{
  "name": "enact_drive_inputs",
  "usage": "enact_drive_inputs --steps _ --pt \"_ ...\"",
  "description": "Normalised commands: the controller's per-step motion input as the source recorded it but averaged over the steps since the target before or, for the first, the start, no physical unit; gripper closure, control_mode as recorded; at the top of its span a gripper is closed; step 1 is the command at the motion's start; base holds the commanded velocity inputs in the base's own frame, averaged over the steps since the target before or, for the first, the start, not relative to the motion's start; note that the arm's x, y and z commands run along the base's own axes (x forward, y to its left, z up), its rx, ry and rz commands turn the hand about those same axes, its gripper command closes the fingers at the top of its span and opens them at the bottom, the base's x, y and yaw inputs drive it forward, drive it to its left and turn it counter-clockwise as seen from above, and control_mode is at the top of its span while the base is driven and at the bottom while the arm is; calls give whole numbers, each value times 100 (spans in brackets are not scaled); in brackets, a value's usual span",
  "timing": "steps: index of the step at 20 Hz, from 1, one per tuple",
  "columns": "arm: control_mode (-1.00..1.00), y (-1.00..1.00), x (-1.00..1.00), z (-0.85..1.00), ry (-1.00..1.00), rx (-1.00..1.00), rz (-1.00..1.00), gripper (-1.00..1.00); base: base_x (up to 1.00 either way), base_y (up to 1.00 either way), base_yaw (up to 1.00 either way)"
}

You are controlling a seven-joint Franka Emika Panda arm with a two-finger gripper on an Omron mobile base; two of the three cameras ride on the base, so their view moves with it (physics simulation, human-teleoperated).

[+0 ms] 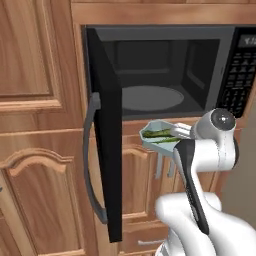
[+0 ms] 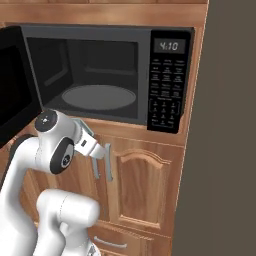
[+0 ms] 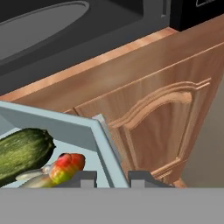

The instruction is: Place the tupperware containing the fish and squash meal in the microwave. Close the microwave door and press the start button to reheat the meal.

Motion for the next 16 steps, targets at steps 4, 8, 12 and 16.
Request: enact_drive_inputs --steps 4,8,12,16 --pt "100 0 0 0 0 0 0 100 2 -5 33" --pt "100 0 0 0 0 0 0 100 0 -11 31" --pt "100 0 0 0 0 0 0 100 0 -13 28" --pt "100 0 0 0 0 0 0 100 0 -9 19"
